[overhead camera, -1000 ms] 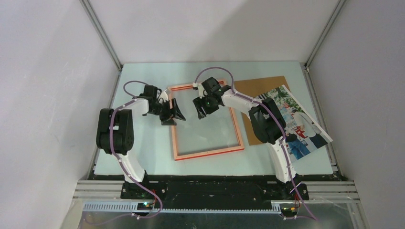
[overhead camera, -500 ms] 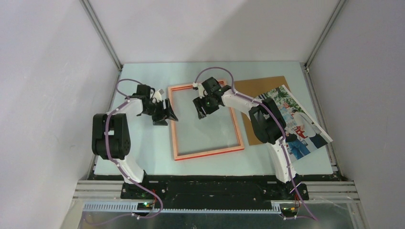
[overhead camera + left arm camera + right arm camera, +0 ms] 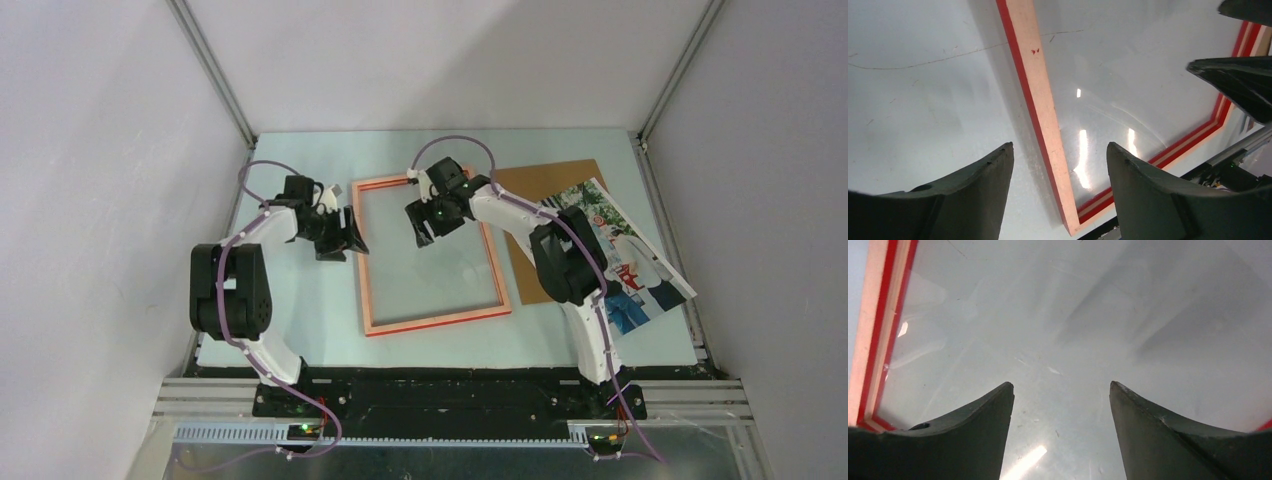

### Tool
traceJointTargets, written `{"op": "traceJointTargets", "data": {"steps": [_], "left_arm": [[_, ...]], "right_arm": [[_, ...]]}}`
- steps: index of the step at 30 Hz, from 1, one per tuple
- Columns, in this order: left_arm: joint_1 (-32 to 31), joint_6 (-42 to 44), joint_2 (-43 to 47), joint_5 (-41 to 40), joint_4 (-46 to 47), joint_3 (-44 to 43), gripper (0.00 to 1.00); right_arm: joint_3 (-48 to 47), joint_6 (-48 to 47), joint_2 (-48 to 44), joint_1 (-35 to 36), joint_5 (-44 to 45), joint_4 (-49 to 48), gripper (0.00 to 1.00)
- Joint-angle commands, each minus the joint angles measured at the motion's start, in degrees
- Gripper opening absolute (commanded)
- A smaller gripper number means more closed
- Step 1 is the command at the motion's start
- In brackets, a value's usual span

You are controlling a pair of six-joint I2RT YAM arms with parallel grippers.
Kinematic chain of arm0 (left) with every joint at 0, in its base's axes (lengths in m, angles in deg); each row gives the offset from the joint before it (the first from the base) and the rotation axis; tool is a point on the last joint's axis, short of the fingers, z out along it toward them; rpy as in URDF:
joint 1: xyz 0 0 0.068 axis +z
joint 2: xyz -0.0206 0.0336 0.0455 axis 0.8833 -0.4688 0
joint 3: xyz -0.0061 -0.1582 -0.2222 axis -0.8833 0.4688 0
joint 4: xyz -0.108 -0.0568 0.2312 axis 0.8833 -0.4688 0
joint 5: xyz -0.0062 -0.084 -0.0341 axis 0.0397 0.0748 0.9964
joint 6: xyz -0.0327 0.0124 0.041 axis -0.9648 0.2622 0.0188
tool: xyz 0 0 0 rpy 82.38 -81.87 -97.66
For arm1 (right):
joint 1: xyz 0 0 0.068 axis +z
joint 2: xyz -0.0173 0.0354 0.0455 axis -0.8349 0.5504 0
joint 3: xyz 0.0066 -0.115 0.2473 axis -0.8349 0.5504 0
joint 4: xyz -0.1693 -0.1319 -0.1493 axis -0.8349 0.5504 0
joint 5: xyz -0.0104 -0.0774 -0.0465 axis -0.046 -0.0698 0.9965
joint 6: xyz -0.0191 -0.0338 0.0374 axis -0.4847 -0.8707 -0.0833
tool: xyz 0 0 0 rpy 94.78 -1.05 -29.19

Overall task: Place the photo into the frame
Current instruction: Place the photo frame item in the photo frame, then move the photo frame to the center of the board.

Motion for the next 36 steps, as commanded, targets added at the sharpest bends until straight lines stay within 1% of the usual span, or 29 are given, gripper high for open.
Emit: {"op": "traceJointTargets", "data": {"steps": [1, 5, 14, 17, 23, 29, 36], "left_arm": [[0.27, 1.37, 2.39, -2.24, 0.20, -2.87, 0.73], [0.27, 0.08, 1.37, -1.99, 0.29, -4.52, 0.72], [0.36, 1.19, -0.29, 1.53, 0.27, -6.36, 0.74], [2.28, 2.18, -0.88, 2.69, 0.34, -6.77, 0.75], [4.19, 3.20, -1.41, 4.10, 0.37, -7.27, 0.75], [7.80, 3.66, -0.29, 7.22, 0.33, -7.30, 0.75], [11.23, 4.07, 1.50, 9.81, 0.38, -6.84, 0.75]], "right_arm": [[0.57, -0.23, -7.29, -1.00, 0.96, 0.20, 0.76], [2.93, -0.23, -11.59, -3.23, 1.19, -0.97, 0.78], [11.17, 0.30, -15.58, -11.75, -0.90, -3.81, 0.78], [13.84, 0.28, -16.12, -13.92, -1.95, -3.59, 0.78], [20.98, -1.60, -18.46, -15.43, -4.23, -4.96, 0.77], [27.36, -2.63, -19.74, -16.51, -6.90, -5.79, 0.76], [30.54, -3.10, -20.01, -16.33, -10.28, -4.29, 0.75]]}}
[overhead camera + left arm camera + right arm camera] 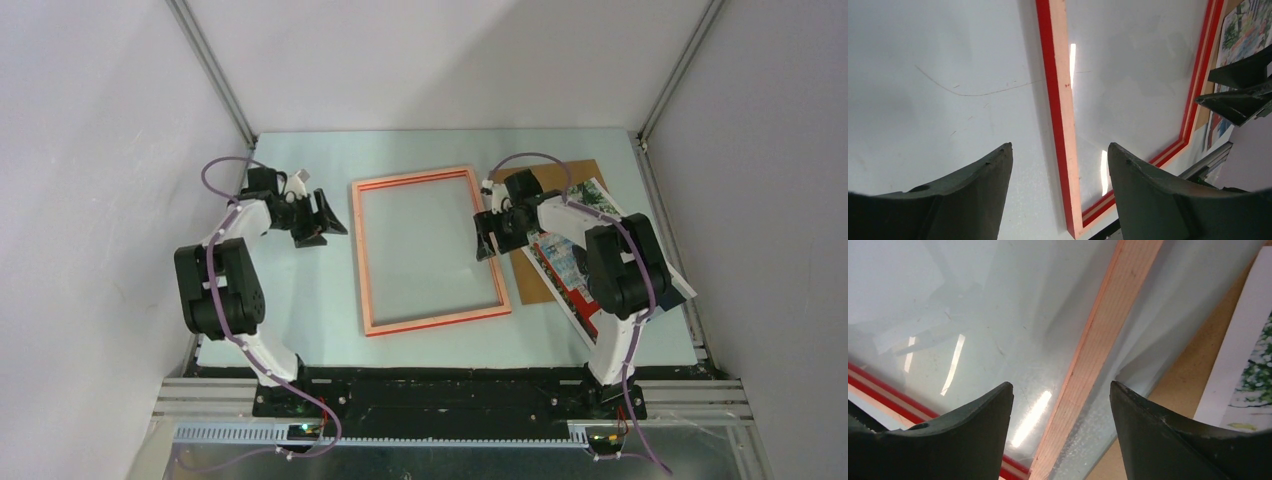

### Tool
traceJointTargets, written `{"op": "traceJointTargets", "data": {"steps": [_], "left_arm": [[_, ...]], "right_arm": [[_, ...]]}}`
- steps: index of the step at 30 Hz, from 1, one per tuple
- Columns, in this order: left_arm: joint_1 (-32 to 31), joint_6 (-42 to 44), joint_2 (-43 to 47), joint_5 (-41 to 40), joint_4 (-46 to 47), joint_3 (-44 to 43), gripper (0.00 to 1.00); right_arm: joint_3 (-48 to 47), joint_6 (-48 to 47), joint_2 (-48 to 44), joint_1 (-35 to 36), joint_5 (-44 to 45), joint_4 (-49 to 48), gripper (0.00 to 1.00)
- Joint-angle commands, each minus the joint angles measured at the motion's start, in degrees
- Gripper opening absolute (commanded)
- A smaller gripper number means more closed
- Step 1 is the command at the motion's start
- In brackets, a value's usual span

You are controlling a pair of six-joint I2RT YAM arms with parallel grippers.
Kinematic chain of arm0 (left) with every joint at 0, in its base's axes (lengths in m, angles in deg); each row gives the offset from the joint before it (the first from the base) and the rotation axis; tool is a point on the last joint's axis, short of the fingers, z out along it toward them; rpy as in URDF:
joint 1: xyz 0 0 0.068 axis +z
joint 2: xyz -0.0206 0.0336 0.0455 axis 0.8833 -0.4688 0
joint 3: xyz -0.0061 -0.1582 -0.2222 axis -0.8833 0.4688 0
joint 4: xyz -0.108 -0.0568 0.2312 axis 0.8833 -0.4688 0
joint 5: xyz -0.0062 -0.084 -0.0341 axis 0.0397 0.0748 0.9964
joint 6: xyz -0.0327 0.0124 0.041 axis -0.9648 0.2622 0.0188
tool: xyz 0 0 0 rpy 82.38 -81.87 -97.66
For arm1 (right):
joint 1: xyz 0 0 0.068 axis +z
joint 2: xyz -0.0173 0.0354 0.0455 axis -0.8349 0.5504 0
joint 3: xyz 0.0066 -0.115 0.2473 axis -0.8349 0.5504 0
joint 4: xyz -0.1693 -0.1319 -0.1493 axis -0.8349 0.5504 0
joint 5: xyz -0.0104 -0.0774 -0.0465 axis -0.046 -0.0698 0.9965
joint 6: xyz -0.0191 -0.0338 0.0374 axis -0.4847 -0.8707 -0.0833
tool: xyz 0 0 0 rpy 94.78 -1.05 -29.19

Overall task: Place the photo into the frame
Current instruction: Move the photo frame to the center of the board.

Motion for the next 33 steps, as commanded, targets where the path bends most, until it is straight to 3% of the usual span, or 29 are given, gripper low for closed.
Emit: {"op": "traceJointTargets", "data": {"steps": [1, 10, 16, 33], "left_arm": [[1.48, 2.18, 2.98, 2.90, 0.59, -1.76, 0.75], [1.91, 4.49, 3.84, 3.18, -0.07, 0.76, 0.75], [1.95, 4.70, 3.59, -2.91, -0.71, 2.09, 0.74], [3.44, 7.06, 4.38, -14.56, -3.89, 2.29, 0.74]], "right_arm": [[1.79, -1.04, -2.53, 0.28, -3.02, 0.37, 0.75], [4.07, -0.62, -3.89, 4.00, -5.59, 1.95, 0.74], [3.60, 1.02, -3.39, 6.41, -6.51, -1.47, 0.74], [-8.32, 9.82, 6.01, 10.03, -11.43, -7.38, 0.74]]}}
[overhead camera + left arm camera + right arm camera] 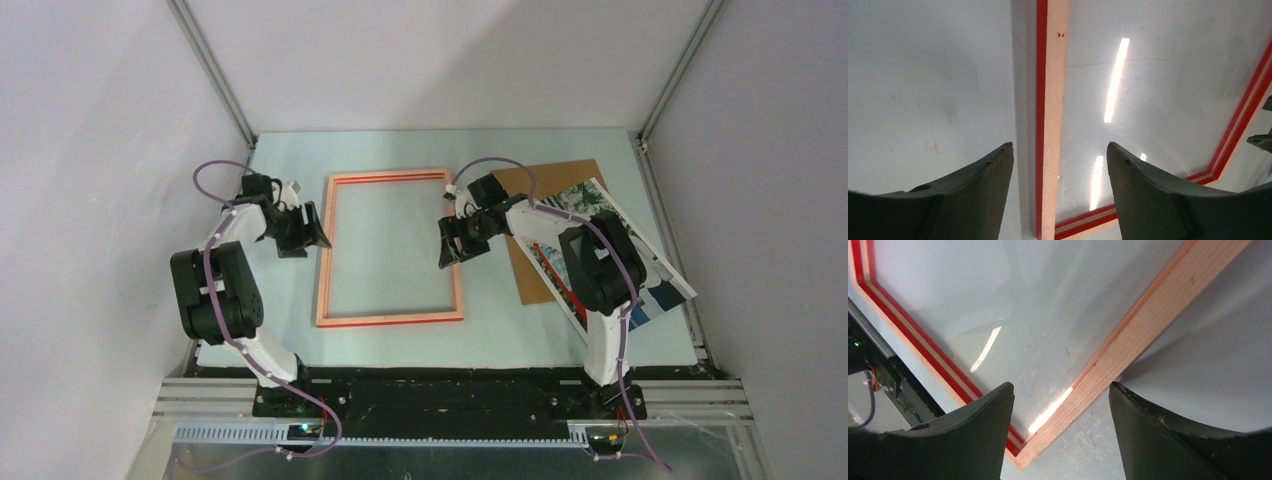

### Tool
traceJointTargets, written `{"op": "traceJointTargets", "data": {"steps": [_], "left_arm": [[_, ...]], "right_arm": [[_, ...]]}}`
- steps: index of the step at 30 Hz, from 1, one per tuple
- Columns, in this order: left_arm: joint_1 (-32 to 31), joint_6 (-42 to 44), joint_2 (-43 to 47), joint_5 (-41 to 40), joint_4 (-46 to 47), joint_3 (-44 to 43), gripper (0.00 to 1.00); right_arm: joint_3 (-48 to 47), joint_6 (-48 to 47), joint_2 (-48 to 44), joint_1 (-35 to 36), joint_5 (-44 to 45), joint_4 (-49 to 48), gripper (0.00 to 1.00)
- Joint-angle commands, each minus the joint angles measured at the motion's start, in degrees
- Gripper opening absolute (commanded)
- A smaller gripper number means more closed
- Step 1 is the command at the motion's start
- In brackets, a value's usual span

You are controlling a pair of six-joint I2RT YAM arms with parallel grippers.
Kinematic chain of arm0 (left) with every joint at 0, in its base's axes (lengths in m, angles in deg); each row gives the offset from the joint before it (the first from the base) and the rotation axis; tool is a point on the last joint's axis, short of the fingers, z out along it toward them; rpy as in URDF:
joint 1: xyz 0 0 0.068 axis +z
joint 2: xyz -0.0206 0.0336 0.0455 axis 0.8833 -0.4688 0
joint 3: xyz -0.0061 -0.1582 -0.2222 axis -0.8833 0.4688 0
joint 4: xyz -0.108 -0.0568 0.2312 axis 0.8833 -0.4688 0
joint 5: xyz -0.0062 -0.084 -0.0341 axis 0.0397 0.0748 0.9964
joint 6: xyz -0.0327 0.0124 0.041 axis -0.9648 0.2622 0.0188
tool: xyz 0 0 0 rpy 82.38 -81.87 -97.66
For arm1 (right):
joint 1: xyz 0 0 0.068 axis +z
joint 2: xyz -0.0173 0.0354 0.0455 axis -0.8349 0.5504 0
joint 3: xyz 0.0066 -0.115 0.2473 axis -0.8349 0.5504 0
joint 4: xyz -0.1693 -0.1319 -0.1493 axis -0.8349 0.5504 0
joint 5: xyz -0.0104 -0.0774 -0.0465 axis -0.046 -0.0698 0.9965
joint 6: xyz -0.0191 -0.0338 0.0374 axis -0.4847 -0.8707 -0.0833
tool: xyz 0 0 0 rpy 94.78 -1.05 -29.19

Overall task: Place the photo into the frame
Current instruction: Move the photo frame to the center of the board.

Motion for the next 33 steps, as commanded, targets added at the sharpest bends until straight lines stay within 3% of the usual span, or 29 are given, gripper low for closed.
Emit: {"op": "traceJointTargets", "data": {"steps": [1, 7, 13, 22, 28, 33], "left_arm": [[0.85, 2.70, 3.19, -3.79, -0.86, 0.22, 0.74], [1.06, 5.17, 6.34, -6.05, -1.09, -0.01, 0.76], [1.04, 5.30, 10.83, -2.31, -0.94, 0.11, 0.82], [-0.06, 4.22, 16.62, 6.14, -1.01, 1.16, 0.88], [-6.77, 4.62, 18.99, 5.98, -0.99, 1.06, 0.94], [-17.10, 4.20, 18.28, 5.68, -1.02, -1.26, 0.94]], "right_arm": [[-5.62, 2.62, 2.07, 0.79, -2.31, -3.70, 0.74], [-6.54, 0.97, -0.32, -1.03, 1.53, -1.00, 0.75], [-5.15, -4.87, -8.48, -3.98, 10.77, 4.67, 0.82], [0.86, -9.83, -20.00, -16.93, 14.05, 10.15, 0.87], [3.37, -14.09, -24.74, -28.34, 15.25, 13.39, 0.88], [3.41, -17.10, -24.72, -39.54, 15.95, 13.87, 0.88]]}}
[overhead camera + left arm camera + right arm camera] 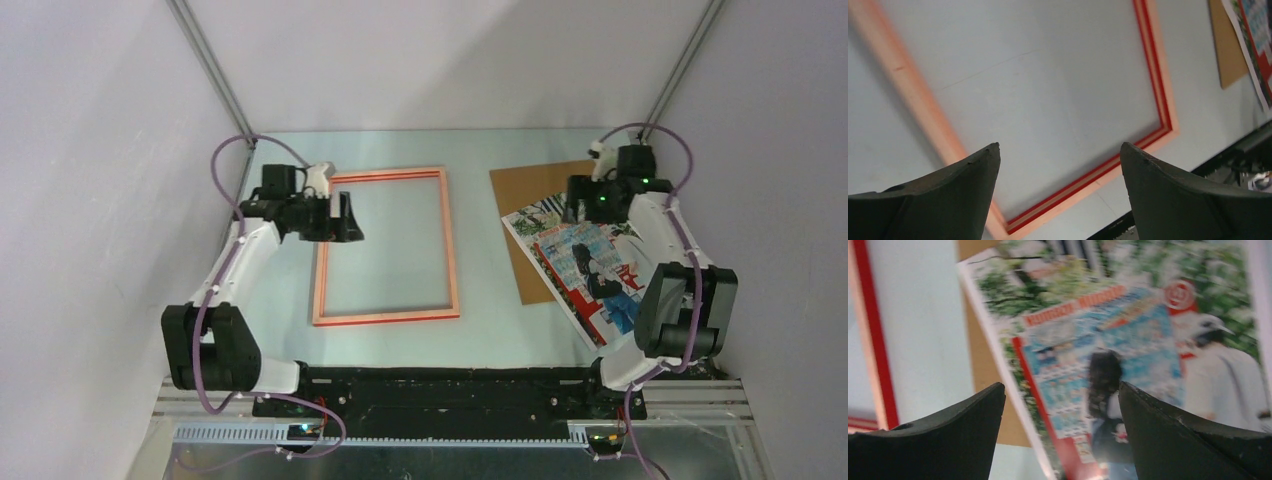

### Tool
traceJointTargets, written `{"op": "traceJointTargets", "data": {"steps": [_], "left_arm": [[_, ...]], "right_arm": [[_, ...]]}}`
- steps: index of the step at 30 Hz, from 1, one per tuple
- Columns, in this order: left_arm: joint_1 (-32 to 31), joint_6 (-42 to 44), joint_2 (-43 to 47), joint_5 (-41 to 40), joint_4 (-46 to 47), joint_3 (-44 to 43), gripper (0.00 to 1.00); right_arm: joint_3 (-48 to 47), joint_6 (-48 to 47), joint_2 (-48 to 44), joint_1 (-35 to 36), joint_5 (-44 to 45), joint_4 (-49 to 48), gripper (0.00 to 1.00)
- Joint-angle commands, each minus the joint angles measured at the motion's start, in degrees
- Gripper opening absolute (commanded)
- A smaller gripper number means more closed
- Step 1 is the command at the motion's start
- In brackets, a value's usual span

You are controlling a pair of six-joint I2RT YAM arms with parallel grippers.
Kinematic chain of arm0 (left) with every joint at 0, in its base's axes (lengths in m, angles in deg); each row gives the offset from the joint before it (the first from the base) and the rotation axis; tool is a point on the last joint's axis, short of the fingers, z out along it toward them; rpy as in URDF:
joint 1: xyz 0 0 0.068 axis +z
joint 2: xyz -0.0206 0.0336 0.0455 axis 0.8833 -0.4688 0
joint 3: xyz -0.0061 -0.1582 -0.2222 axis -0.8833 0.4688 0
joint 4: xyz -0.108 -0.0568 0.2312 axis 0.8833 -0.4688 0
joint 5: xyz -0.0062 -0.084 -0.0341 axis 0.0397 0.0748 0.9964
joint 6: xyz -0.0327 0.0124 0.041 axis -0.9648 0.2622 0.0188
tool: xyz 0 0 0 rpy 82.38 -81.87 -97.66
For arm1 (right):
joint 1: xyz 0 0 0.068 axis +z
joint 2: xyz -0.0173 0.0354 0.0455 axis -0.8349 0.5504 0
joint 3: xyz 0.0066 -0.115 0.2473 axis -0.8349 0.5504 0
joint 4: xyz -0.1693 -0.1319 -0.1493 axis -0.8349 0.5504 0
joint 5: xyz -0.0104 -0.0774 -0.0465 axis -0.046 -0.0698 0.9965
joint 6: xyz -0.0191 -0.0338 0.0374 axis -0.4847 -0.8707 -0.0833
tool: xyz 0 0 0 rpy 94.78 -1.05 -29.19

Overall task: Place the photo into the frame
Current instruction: Move the photo frame to the center of the board, then move the photo to the center of the board.

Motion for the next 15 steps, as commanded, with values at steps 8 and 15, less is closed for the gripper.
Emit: {"op": "traceJointTargets", "data": {"steps": [8, 15], "left_arm": [[-17.39, -1.57, -4.92, 1.64, 0.85, -6.15, 0.94], [-21.26, -1.87, -8.66, 1.57, 2.21, -6.65, 0.93]], "right_arm": [[-0.06, -8.22, 4.88, -15.24, 6.90, -2.97, 0.88], [-2.78, -10.88, 12.42, -17.74, 9.45, -5.54, 0.87]]}}
